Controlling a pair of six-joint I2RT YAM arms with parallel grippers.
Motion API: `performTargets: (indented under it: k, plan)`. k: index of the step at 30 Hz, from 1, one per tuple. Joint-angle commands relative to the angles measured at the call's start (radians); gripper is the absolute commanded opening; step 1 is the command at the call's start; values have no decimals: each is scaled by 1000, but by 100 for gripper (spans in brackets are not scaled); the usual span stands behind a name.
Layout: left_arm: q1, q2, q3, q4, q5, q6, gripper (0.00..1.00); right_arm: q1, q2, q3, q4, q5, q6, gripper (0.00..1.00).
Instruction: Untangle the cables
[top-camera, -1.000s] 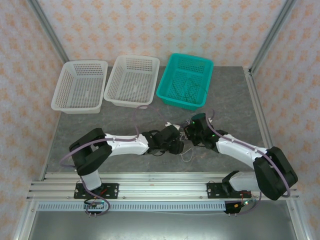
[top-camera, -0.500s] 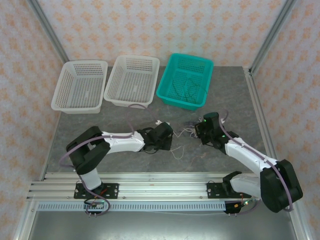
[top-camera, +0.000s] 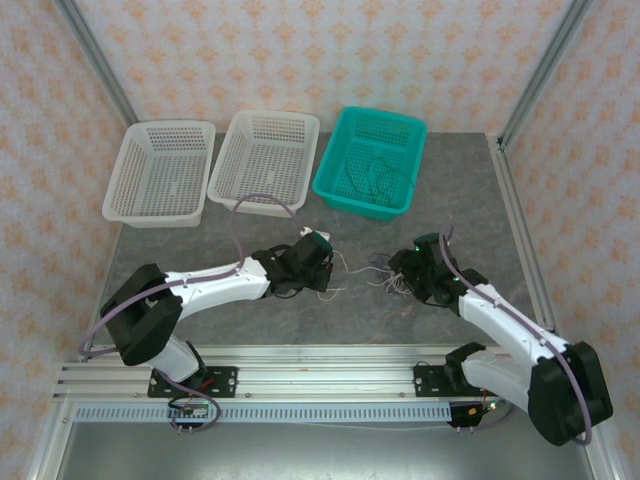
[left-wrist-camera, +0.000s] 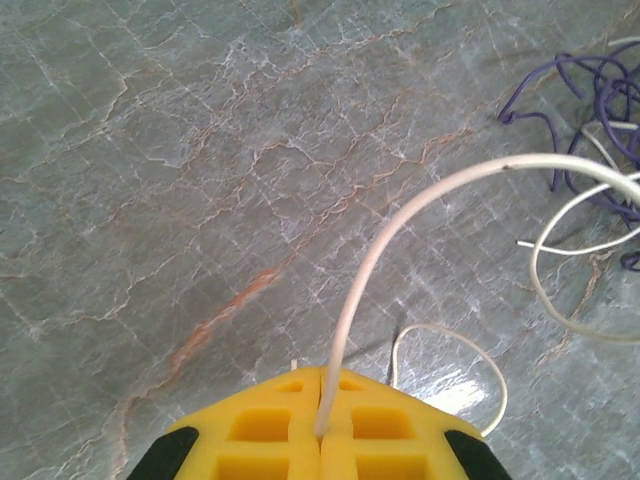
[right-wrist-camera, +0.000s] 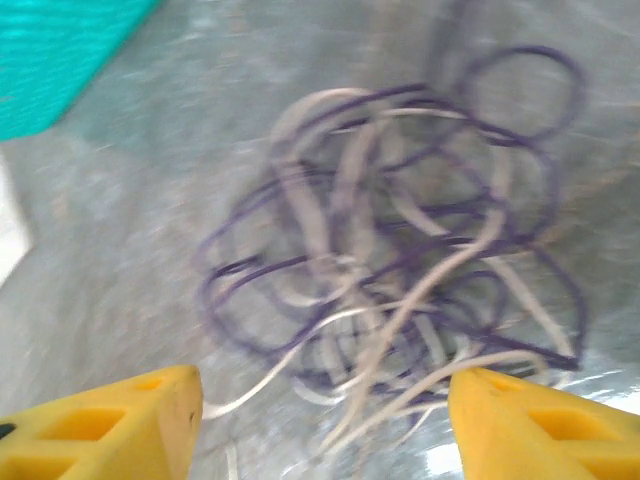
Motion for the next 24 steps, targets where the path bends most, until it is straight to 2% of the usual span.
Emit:
performTargets:
  k: [1,4,6,11,14,17,19,21,24]
  plan:
    - [-1,-27,40,-46,-28,52,0,78,-46,94,-27,4,-237,74]
    - [0,-31,50,-53,-33,54,0,150,-7,157,-34,38,-374,83]
    - [-1,-37,51,-58,-39,56,0,184,43,193,-33,46,-449,83]
    - [1,-70,59,-116,-102,65,0,231,217,260,-31,183,-598,82]
    - [15,-101,54,-159,-138,63,0,254,276,241,30,211,-673,81]
    - [52,-125,4,-136,-106,31,0,269,271,143,204,105,-718,81]
    - [73,-137,-29,-114,-76,11,0,277,257,84,295,77,-720,86]
    - [79,-150,-49,-100,-69,4,0,279,256,53,325,87,-714,91]
    - [82,-158,-67,-81,-73,-4,0,279,289,64,274,181,-691,94]
